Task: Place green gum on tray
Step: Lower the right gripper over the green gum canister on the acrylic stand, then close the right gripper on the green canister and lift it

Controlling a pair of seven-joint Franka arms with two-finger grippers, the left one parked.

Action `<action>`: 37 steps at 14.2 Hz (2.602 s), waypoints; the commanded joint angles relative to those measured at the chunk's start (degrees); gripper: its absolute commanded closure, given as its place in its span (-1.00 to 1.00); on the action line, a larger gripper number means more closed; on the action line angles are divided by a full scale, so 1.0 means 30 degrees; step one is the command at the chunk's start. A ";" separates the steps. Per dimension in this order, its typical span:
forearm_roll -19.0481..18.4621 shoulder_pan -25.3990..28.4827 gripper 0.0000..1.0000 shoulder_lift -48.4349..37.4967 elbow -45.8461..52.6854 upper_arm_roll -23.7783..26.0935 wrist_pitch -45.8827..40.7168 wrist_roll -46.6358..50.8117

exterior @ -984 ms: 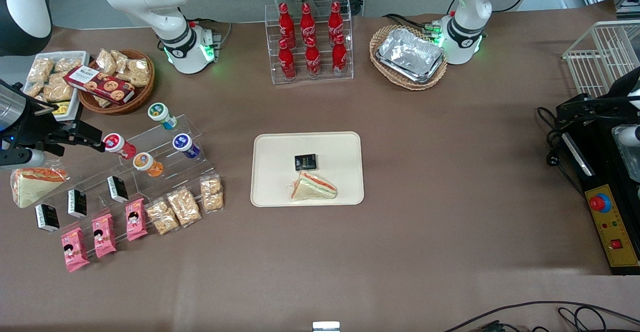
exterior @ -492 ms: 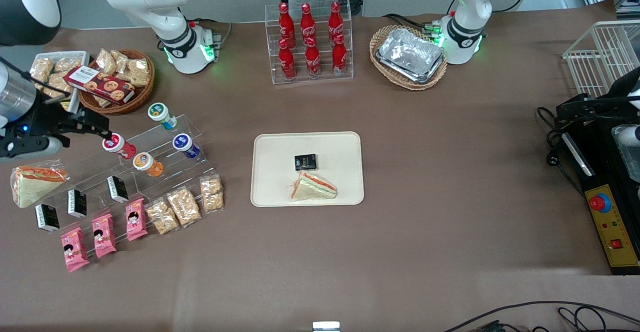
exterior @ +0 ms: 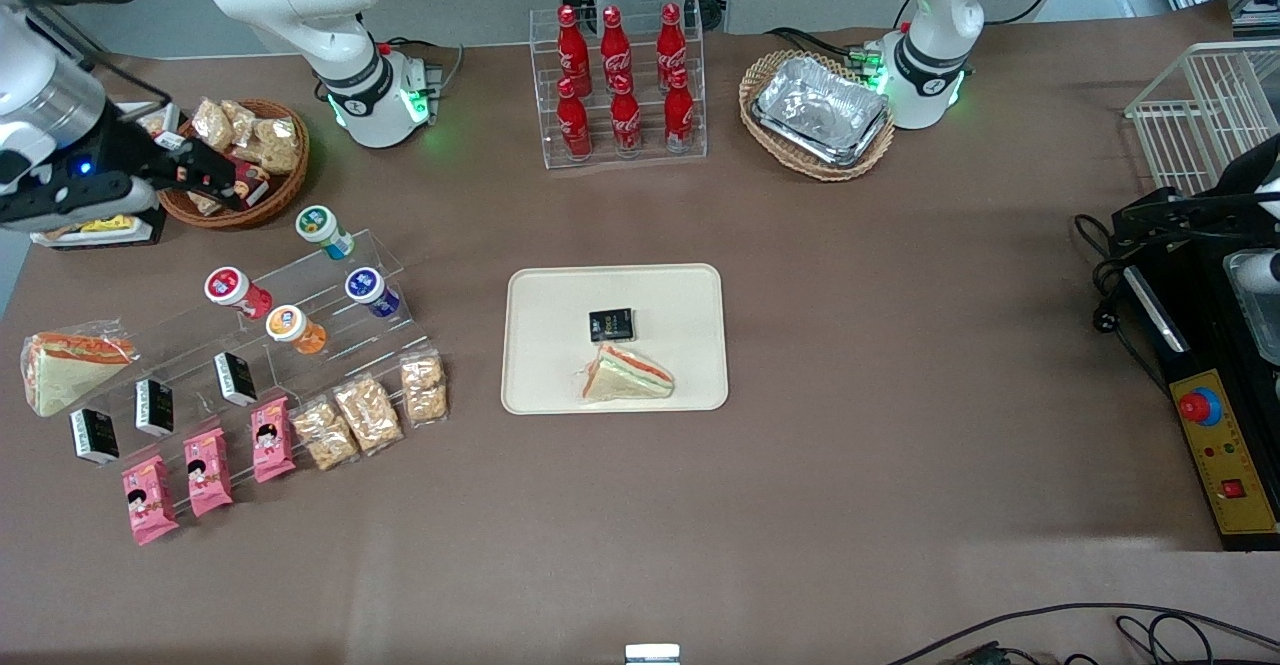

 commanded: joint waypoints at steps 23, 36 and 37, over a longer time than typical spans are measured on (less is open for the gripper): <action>-0.0199 0.0004 -1.00 -0.3890 -1.4465 0.0141 1.1209 0.0014; -0.0082 -0.0025 0.91 -0.3187 -1.1899 0.0171 0.9172 0.0834; -0.0053 -0.0025 0.91 -0.2925 -1.0583 0.0171 0.7505 0.0864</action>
